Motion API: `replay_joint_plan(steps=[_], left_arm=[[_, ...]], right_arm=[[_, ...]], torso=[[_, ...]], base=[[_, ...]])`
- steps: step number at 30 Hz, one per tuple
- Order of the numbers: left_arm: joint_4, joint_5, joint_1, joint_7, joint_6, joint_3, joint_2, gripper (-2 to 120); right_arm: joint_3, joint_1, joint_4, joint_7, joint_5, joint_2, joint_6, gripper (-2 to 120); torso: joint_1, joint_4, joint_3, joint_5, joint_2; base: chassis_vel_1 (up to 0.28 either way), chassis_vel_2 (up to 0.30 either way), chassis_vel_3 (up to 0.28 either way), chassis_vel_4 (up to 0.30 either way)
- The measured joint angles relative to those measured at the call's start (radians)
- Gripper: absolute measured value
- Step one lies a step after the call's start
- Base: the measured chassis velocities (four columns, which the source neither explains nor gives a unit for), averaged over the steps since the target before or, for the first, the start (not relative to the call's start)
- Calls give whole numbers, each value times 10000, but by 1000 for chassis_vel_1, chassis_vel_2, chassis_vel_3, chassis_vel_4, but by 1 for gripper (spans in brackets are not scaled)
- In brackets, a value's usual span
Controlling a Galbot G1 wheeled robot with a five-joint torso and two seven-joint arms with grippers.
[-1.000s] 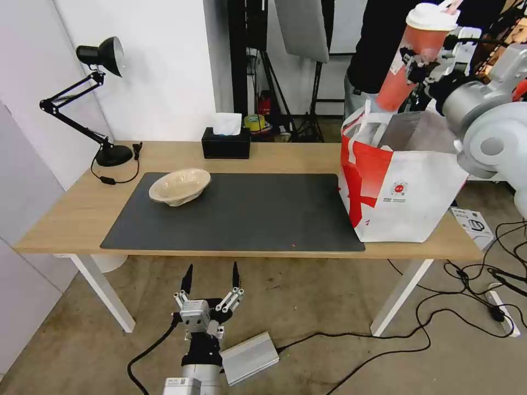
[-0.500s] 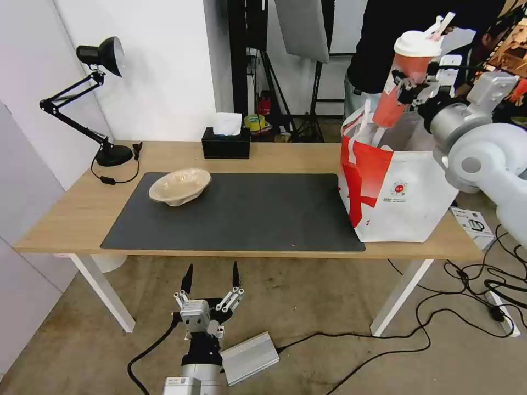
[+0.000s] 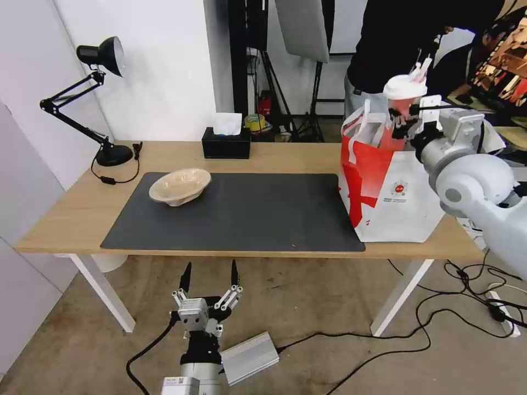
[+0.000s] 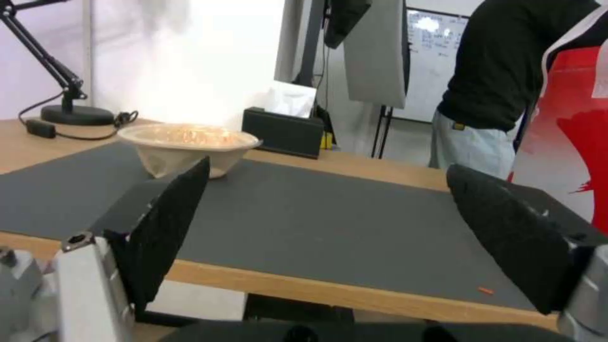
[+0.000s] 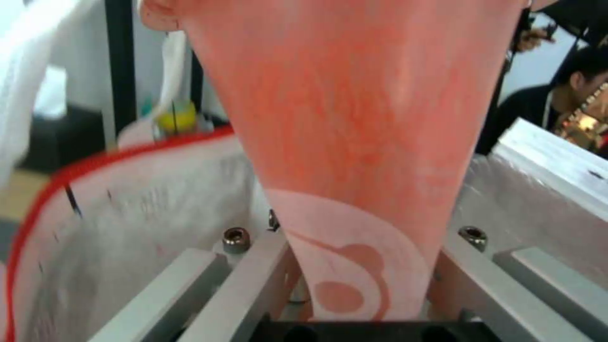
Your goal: Pick up the trash from the table and place it into the takeout bag.
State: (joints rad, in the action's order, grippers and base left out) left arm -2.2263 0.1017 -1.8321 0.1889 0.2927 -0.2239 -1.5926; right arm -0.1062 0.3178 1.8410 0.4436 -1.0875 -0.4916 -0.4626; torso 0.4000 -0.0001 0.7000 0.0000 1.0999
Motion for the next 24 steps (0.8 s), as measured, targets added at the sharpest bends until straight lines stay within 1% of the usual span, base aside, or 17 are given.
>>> replay_joint_plan(steps=[1, 4, 5, 7, 8, 12, 20, 24], left_arm=[[0, 0, 0, 0, 0, 0, 0, 100], [-36, 8, -33, 3, 19, 0, -1, 100], [-36, 8, -33, 3, 19, 0, -1, 100], [-61, 20, -55, 3, 25, 0, -1, 100], [-70, 26, -68, 4, 29, 0, -1, 100], [-110, 62, -160, -3, 95, -1, -2, 100], [-136, 102, -226, -21, 187, -1, -2, 100], [-139, 110, -219, -24, 187, -1, -3, 100]], right_arm=[[0, 0, 0, 0, 0, 0, 0, 7], [-121, -461, 240, 194, -582, 284, -1397, 7], [-121, -461, 240, 194, -582, 284, -1397, 7], [-223, -711, 292, 311, -996, 408, -2118, 7], [-262, -789, 290, 318, -1129, 452, -2318, 7], [-444, -1093, 196, 355, -1603, 636, -2680, 7], [-900, -1565, -26, 279, -1921, 822, -2691, 7], [-1367, -1970, -78, 395, -2111, 822, -2674, 7]], torso=[[0, 0, 0, 0, 0], [0, 1, 0, -1, 1], [0, 1, 0, -1, 1], [-1, 1, 0, -1, 0], [0, 1, 0, -1, 0], [-1, 2, 0, 0, 1], [0, 1, 0, -1, 1], [0, 1, 0, -1, 0]], base=[[0, 0, 0, 0], [0, 0, 0, 0], [0, 0, 0, 0], [0, 0, 0, 0], [0, 0, 0, 0], [0, 0, 0, 0], [0, 0, 0, 0], [0, 0, 0, 0]])
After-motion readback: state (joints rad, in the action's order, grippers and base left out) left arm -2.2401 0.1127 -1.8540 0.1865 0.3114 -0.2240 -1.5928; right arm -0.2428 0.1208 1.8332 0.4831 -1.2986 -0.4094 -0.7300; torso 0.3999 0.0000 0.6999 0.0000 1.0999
